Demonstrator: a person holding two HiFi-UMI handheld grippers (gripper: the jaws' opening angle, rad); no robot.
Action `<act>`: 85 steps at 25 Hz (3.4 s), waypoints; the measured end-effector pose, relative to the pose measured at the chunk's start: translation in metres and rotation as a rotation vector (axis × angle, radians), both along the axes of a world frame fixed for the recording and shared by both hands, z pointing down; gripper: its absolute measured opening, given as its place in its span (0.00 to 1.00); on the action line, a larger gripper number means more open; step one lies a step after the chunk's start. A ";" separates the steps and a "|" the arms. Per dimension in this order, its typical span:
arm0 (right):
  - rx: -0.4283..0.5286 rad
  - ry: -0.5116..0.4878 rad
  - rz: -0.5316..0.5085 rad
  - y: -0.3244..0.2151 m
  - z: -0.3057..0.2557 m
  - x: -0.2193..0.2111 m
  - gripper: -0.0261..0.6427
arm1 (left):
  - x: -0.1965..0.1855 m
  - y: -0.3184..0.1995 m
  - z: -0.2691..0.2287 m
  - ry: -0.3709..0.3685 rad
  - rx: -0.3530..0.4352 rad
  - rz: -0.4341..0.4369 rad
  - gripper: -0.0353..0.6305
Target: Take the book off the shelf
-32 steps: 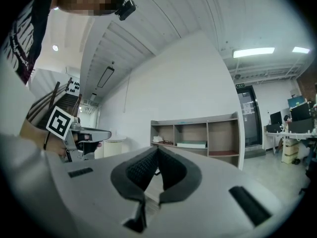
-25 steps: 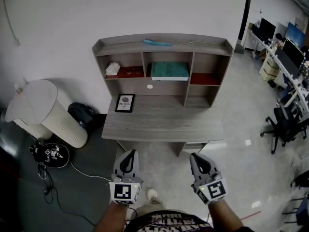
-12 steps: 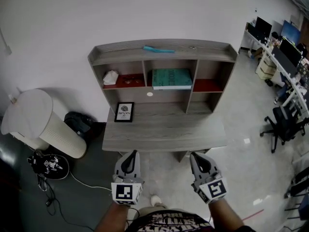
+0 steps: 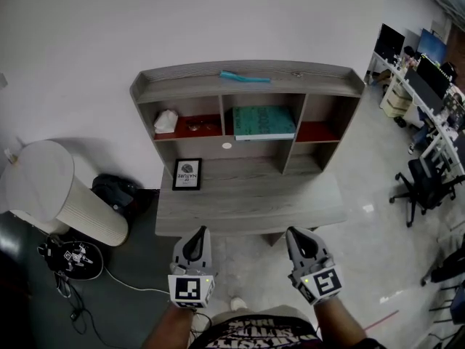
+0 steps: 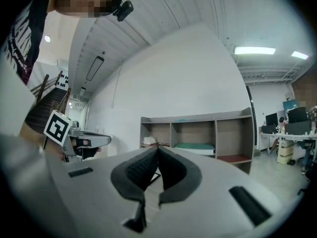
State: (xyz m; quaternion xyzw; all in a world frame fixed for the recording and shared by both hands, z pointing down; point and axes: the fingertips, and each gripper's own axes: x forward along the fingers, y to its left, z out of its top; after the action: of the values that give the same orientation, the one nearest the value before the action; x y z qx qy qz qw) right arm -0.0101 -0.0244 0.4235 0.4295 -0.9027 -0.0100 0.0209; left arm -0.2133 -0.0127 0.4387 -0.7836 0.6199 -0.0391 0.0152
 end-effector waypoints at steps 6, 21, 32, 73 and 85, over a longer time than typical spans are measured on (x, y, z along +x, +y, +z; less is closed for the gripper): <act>-0.008 0.014 0.019 -0.001 0.006 -0.003 0.05 | -0.008 -0.004 0.007 0.008 -0.013 0.014 0.06; -0.044 0.045 0.022 -0.022 0.010 0.006 0.05 | 0.004 -0.029 0.014 0.006 -0.028 0.040 0.06; -0.089 0.046 0.012 -0.098 0.016 0.019 0.05 | 0.020 -0.099 0.022 -0.010 -0.055 0.042 0.06; -0.495 -0.197 -0.078 -0.330 0.094 0.067 0.12 | 0.059 -0.273 0.044 0.007 -0.159 -0.129 0.06; -0.658 -0.467 -0.057 -0.370 0.109 0.045 0.52 | 0.038 -0.326 0.057 0.010 -0.194 -0.047 0.06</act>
State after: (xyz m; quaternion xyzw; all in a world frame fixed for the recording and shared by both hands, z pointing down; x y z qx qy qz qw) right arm 0.0344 -0.3940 0.5321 0.3654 -0.8498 0.3767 -0.0485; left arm -0.1750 -0.3391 0.4954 -0.7669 0.6313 -0.0954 -0.0645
